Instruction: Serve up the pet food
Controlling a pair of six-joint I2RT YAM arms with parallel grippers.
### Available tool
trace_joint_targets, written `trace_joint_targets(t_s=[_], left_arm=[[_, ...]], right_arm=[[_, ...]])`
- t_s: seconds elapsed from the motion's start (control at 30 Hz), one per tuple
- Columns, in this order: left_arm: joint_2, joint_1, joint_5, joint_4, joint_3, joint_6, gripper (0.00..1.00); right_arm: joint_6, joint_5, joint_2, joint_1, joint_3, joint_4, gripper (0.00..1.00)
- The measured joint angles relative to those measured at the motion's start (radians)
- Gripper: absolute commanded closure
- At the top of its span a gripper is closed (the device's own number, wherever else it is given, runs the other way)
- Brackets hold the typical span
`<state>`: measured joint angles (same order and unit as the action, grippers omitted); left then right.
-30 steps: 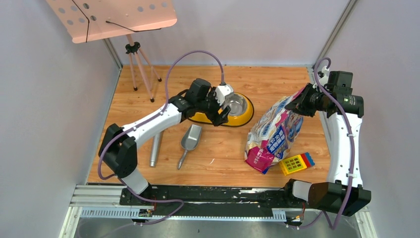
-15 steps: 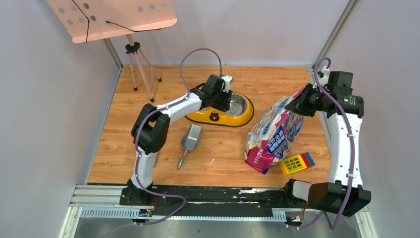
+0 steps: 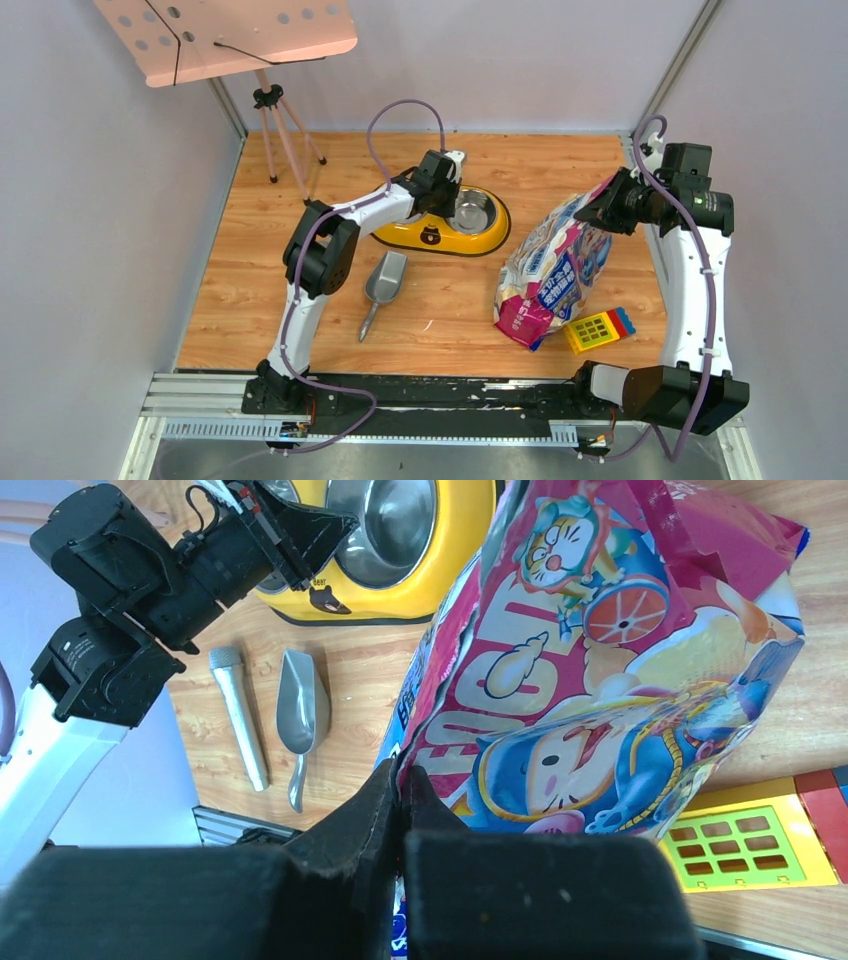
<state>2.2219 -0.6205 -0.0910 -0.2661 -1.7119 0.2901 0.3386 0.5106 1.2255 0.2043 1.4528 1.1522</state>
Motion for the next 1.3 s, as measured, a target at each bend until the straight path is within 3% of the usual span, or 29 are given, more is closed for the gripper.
trace_joint_targets(t_s=[0.4,0.5,0.53,0.6,0.67,0.9,1.1,1.13,1.23,1.3], left_arm=[[-0.029,0.081,0.132,-0.012,0.055,-0.017,0.96],[-0.036,0.105,0.129,-0.032,0.065,-0.046,0.78],[-0.039,0.109,0.116,-0.039,0.066,-0.056,0.66],[-0.052,0.115,0.079,-0.055,0.066,-0.087,0.51],[-0.078,0.118,0.032,-0.086,0.065,-0.109,0.45],[-0.27,0.118,-0.09,-0.215,0.07,-0.18,0.4],[-0.496,0.118,-0.111,-0.277,0.102,-0.189,0.37],[-0.511,0.118,-0.115,-0.289,0.098,-0.188,0.36],[-0.526,0.118,-0.155,-0.327,0.073,-0.185,0.36],[-0.526,0.118,-0.196,-0.343,0.068,-0.184,0.36]], right_arm=[[0.001,0.071,0.066,-0.064,0.016,-0.05,1.0],[0.0,0.071,0.093,-0.113,0.044,-0.052,1.0],[0.0,0.071,0.102,-0.126,0.056,-0.05,1.0],[-0.002,0.072,0.122,-0.145,0.083,-0.039,1.0],[-0.008,0.082,0.15,-0.169,0.117,-0.023,1.0],[-0.032,0.104,0.228,-0.322,0.212,-0.013,1.0],[-0.025,0.161,0.264,-0.341,0.227,-0.04,1.0],[-0.024,0.172,0.275,-0.342,0.231,-0.044,0.99],[-0.021,0.196,0.305,-0.344,0.252,-0.05,0.69],[-0.008,0.231,0.311,-0.34,0.277,-0.071,0.57]])
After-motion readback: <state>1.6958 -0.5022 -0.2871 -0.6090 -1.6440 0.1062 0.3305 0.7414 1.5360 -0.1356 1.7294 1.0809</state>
